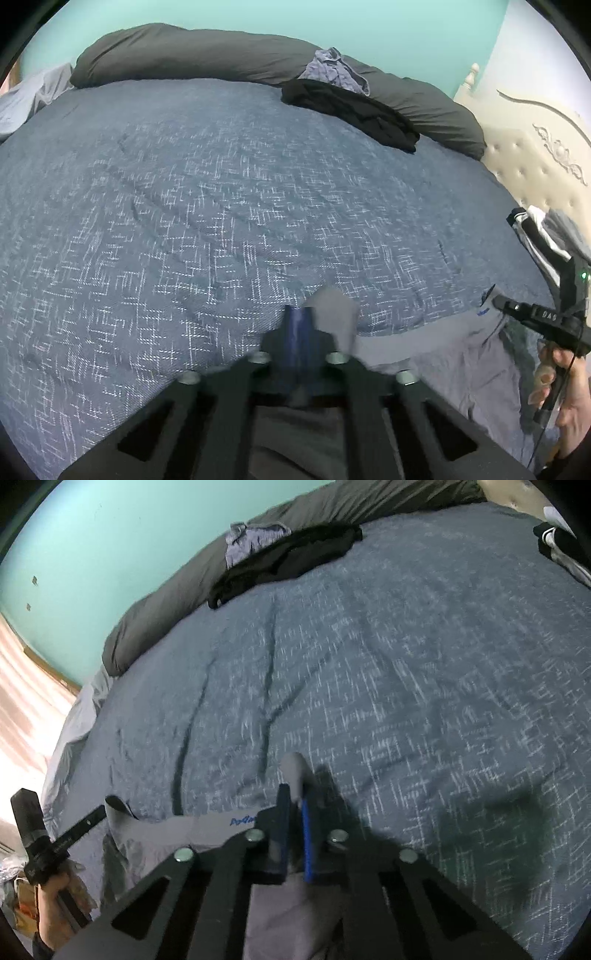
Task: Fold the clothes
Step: 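Hold the waistband with the right gripper while the left gripper lifts its fold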
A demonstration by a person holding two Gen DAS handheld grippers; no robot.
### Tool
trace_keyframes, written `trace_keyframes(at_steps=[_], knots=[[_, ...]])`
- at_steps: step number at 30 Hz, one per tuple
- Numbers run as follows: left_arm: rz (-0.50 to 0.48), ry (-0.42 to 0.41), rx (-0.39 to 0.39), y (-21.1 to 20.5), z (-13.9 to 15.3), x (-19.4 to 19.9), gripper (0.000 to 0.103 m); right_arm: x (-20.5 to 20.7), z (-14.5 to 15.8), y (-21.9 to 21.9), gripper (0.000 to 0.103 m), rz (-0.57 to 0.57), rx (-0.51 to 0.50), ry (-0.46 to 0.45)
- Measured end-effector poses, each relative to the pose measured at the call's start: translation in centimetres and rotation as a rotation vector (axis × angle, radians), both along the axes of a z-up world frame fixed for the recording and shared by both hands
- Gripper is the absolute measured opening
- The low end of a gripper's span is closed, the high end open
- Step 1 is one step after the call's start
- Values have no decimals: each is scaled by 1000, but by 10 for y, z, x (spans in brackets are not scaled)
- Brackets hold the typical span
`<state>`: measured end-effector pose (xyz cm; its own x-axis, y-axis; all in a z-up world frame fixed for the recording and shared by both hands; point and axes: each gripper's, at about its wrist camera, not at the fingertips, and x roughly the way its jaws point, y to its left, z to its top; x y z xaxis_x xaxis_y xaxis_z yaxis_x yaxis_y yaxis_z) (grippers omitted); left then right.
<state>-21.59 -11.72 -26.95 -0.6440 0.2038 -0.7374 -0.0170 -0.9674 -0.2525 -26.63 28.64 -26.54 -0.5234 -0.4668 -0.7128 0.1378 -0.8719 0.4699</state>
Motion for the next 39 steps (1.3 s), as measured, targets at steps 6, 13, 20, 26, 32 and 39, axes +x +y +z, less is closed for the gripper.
trace_keyframes(at_steps=[6, 13, 20, 26, 32, 39], knots=[[57, 92, -18, -7, 23, 8, 0, 5, 29, 2, 2, -23, -41, 131], [42, 51, 41, -10, 16, -1, 0, -4, 29, 2, 2, -29, -69, 128], [-12, -11, 61, 4, 0, -13, 38, -6, 25, 2, 2, -18, -71, 114], [-40, -67, 58, 10, -16, -19, 38, -8, 22, 4, 2, -16, -80, 102], [-16, -52, 28, 5, -12, -16, 3, -4, 26, 1, 2, -2, -78, 118], [40, 87, -4, -4, 31, -8, 3, -5, 42, 0, 2, -7, -111, 177]])
